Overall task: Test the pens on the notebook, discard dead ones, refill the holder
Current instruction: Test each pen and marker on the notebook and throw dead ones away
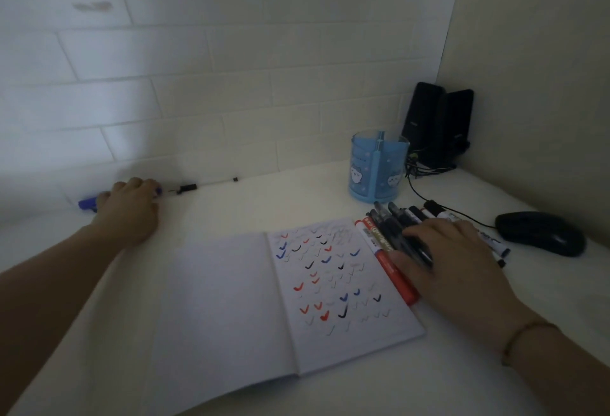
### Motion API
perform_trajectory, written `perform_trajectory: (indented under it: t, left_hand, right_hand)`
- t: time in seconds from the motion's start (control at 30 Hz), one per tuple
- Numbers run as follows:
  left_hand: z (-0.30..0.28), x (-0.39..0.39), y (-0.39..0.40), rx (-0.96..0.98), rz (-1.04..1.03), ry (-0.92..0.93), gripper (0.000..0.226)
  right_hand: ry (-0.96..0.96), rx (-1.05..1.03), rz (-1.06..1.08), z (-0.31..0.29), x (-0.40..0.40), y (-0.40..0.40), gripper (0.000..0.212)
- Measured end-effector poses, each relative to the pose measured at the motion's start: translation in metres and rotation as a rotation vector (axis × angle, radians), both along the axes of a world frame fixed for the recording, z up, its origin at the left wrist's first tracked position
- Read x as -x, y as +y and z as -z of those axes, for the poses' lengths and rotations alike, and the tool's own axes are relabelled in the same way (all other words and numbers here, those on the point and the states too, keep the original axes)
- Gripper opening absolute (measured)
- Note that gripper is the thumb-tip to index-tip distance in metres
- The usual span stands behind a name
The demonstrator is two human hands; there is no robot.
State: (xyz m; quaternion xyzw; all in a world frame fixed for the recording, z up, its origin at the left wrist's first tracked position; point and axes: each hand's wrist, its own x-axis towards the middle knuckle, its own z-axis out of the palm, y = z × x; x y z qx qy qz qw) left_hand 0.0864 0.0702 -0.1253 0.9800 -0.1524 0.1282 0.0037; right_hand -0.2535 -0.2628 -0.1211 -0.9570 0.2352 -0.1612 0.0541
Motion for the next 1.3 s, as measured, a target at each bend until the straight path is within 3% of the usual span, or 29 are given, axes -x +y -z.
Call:
perform_trajectory:
  t: [0.17,0.4,0.77,0.9,1.07,1.23,1.3]
  left_hand:
    - [-0.002,-0.011,0.012,0.001,-0.111,-0.009,0.032]
    - [-0.002,-0.011,0.014,0.011,0.077,-0.015,0.033]
    - [-0.011,0.041,-0.038,0.041,0.701,0.093,0.04]
    - [-0.022,0.063,-0.066,-0.161,0.737,0.114,0.041]
    - [-0.032,0.067,-0.088,-0.28,0.651,0.205,0.052]
    - [-0.035,0.073,-0.104,-0.247,0.649,-0.048,0.052]
    - [-0.033,0.081,-0.112,-0.231,0.694,0.0,0.059]
  right_hand:
    - [-0.014,0.013,-0.01,0.002,-0.001,-0.001,0.062]
    - [-0.058,0.035,-0.013,0.003,-0.002,-0.001,0.061]
    - [-0.138,0.046,-0.059,0.005,-0.002,0.006,0.049]
    - [-0.142,0.047,-0.076,0.004,-0.001,0.009,0.057]
    - [-0.174,0.034,-0.101,0.003,-0.001,0.011,0.063]
    - [-0.187,0.024,-0.119,0.003,-0.001,0.01,0.059]
    - [-0.177,0.025,-0.131,0.004,-0.001,0.01,0.059]
